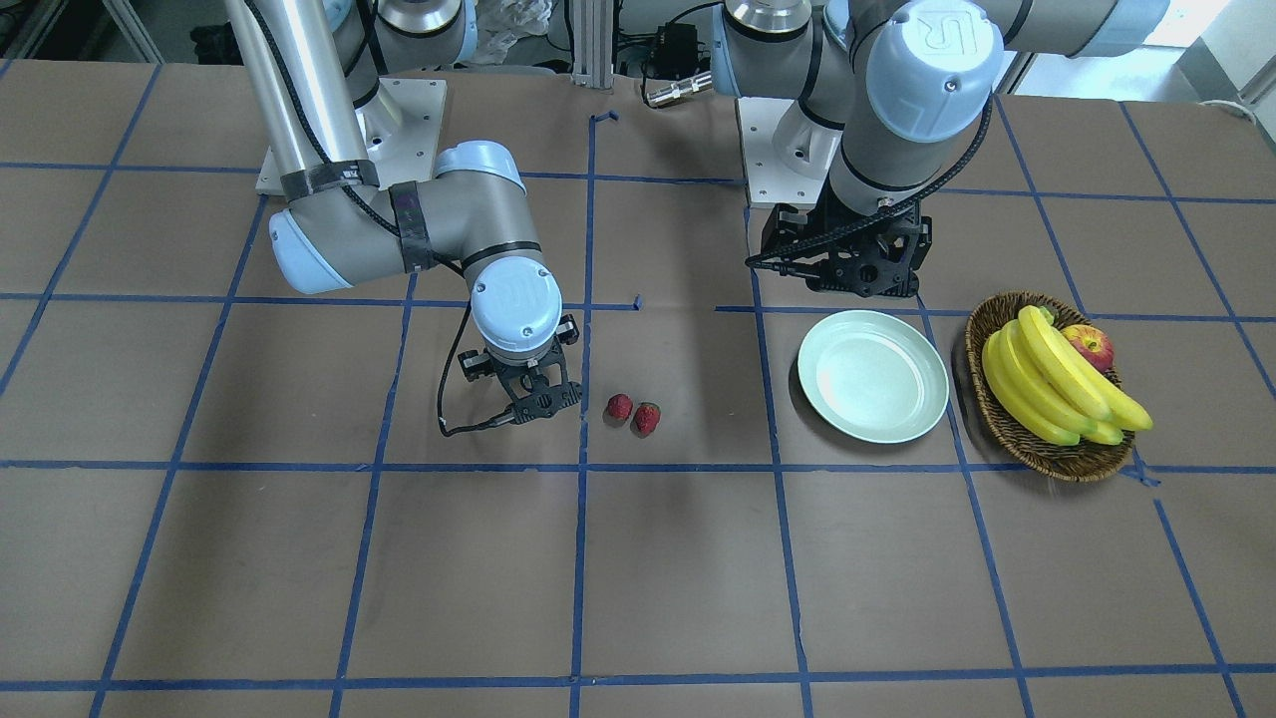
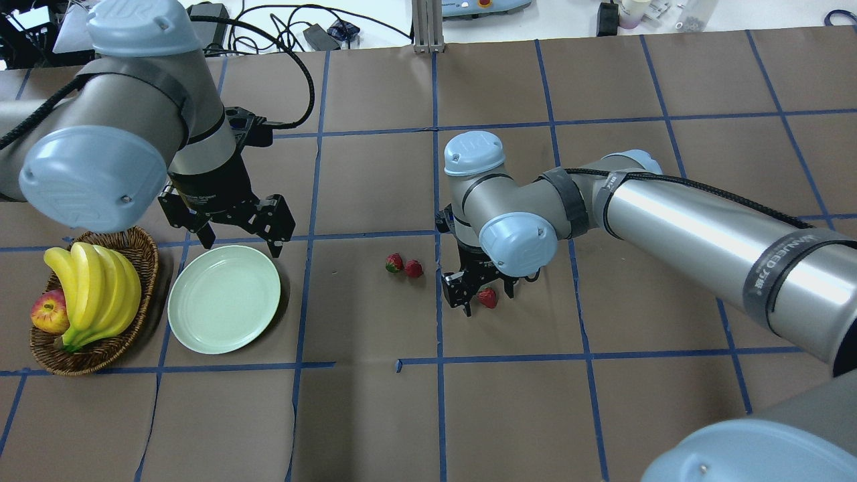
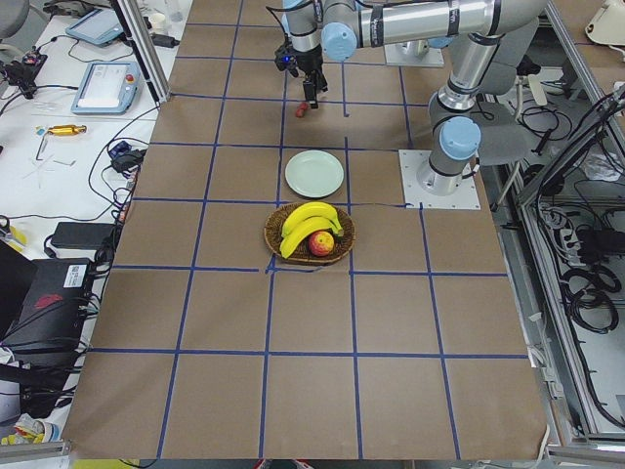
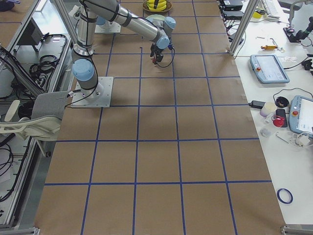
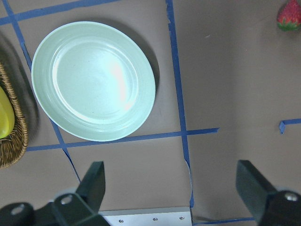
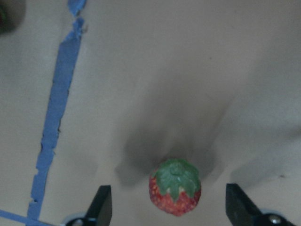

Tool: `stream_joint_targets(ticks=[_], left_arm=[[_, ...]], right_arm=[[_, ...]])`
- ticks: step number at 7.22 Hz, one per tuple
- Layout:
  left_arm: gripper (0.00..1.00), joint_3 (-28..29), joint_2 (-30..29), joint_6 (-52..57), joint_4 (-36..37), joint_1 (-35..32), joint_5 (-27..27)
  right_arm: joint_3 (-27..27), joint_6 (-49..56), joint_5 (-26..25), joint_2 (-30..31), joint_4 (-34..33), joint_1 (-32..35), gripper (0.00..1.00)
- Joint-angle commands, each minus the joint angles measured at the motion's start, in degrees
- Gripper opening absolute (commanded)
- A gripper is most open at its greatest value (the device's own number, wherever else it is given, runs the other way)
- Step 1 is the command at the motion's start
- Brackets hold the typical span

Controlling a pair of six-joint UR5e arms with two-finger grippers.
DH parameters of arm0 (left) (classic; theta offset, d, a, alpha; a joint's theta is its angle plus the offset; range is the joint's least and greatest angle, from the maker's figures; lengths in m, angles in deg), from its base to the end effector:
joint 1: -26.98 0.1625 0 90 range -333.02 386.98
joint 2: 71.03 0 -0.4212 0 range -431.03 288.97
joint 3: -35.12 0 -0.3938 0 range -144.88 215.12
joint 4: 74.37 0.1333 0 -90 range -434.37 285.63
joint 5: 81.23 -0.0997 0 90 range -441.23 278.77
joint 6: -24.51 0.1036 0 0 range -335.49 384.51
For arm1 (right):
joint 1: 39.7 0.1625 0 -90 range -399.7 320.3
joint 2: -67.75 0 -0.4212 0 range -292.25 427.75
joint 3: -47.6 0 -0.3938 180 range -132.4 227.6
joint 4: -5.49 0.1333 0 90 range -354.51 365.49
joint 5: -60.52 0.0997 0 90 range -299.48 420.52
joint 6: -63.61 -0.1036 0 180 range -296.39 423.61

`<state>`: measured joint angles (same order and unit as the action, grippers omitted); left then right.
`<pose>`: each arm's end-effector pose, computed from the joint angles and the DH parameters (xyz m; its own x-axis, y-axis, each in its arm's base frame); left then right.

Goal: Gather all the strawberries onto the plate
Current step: 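Grasp the green-topped strawberry with the right gripper and lift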

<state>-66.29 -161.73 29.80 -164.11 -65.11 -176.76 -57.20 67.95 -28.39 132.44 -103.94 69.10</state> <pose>-0.1403 -0.4618 0.3797 -0.9864 0.1460 -0.0750 0.1272 0.9687 0.2132 0.3014 -0.4657 0.1574 -0.9231 -0.3820 -0.0445 -0.3724 0.8592 0.3508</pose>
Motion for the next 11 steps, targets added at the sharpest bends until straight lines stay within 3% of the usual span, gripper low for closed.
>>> stream_joint_targets(ticks=[1,5,7,11], left_arm=[[1.0,-0.11,0.0,0.07,0.01,-0.02,0.0],[1.0,0.24,0.09,0.42,0.27,-0.02,0.0],[1.0,0.41,0.17,0.51,0.36,0.07,0.0],[1.0,0.59,0.61,0.25,0.53,0.25,0.0]], right_arm=[[0.31,0.05,-0.21,0.0,-0.08,0.0,0.03],[1.97,-0.22,-1.08,0.36,0.09,0.0,0.0],[6.78,-1.0,-0.83,2.28,1.58,-0.09,0.0],[11.81,-3.88,3.46,3.17,2.73,0.87,0.0]])
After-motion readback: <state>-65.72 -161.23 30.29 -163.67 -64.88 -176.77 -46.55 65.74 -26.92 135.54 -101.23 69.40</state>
